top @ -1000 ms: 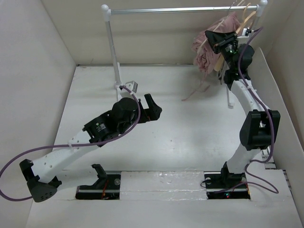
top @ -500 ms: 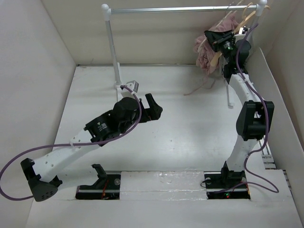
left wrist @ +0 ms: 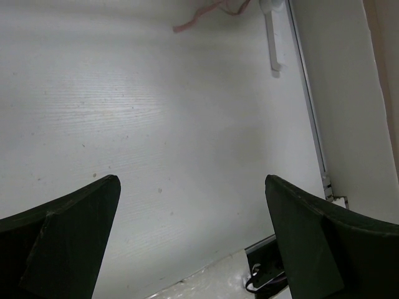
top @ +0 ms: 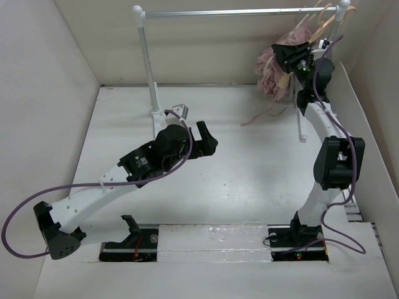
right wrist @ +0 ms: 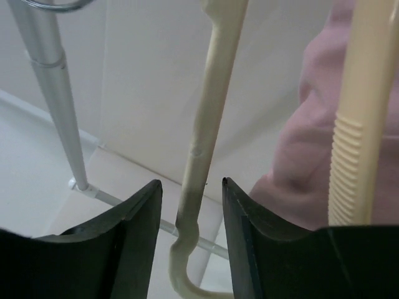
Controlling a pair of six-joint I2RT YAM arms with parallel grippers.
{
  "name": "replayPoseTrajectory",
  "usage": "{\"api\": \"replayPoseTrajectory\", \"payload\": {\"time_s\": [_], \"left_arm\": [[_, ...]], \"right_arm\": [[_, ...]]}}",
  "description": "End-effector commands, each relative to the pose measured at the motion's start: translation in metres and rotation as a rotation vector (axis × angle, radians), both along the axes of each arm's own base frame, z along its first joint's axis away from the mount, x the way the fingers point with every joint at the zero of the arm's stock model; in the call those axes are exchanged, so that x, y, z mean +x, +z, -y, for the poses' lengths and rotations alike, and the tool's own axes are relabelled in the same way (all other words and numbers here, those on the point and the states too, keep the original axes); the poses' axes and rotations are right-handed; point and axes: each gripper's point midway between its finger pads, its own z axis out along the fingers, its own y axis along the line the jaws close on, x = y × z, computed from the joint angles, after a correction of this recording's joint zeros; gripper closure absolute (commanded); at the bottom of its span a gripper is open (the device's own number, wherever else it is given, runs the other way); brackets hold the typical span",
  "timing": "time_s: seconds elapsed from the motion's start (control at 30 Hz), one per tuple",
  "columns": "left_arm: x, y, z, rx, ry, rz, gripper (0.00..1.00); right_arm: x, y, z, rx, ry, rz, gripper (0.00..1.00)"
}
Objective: Place the trousers on the hanger
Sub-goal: Hang the hanger with trousers onto the clothesline
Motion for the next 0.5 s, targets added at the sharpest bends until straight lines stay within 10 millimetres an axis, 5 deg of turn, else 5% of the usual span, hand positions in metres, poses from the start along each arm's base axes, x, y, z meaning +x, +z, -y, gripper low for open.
{"api": "replayPoseTrajectory", "payload": {"time_s": [0.0,0.17,0.3,0.37,0.4,0.47], "left_arm": [[0.003,0.032,0.008,-0.078,-0.019,0.054,0.01],[0.006,0.038,0.002,-0.059,0.001,0.073,0.01],[0.012,0.055,-0.007,-0.033,0.038,0.122,0.01],[0.015,0.061,-0.010,-0.021,0.051,0.144,0.01],[0.016,0.066,-0.011,-0.021,0.057,0.151,0.01],[0.018,0.072,-0.012,-0.021,0.063,0.165,0.01]], "right_arm": [[-0.028,0.041,0.003,-0.060,-0.003,0.139,0.49],[-0.055,0.073,0.000,-0.120,0.013,0.247,0.16],[-0.077,0.096,0.005,-0.206,-0.031,0.268,0.14],[-0.077,0.088,0.017,-0.313,-0.119,0.191,0.13],[-0.089,0.100,0.022,-0.353,-0.158,0.197,0.07],[-0.091,0.086,0.036,-0.454,-0.238,0.103,0.00]]}}
